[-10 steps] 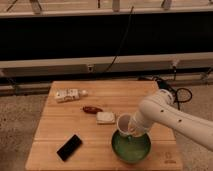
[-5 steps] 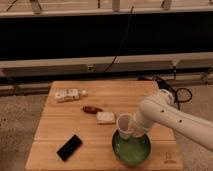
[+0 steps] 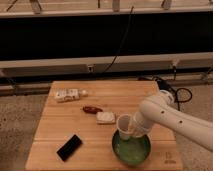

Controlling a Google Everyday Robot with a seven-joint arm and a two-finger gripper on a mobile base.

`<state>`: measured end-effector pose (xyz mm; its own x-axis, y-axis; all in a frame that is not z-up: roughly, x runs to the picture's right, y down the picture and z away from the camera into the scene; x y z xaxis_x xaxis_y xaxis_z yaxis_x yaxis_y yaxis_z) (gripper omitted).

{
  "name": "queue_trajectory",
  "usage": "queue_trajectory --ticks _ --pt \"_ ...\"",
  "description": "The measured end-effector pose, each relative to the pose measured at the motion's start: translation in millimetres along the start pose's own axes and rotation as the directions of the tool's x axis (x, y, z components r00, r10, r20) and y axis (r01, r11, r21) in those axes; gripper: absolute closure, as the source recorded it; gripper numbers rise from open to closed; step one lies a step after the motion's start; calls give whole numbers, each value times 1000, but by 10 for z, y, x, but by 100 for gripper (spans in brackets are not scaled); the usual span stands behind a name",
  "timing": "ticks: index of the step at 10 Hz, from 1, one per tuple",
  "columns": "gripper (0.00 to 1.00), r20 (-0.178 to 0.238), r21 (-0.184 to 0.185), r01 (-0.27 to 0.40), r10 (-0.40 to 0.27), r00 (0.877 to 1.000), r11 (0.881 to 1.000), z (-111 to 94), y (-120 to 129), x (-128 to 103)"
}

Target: Place the ceramic cup in the ceramic bowl

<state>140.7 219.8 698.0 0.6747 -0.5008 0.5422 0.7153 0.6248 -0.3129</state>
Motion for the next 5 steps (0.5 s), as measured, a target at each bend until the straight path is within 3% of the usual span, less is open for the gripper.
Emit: queue_trajectory --ticks 5 --pt "98 -1 1 6 -6 1000 1000 -10 19 -14"
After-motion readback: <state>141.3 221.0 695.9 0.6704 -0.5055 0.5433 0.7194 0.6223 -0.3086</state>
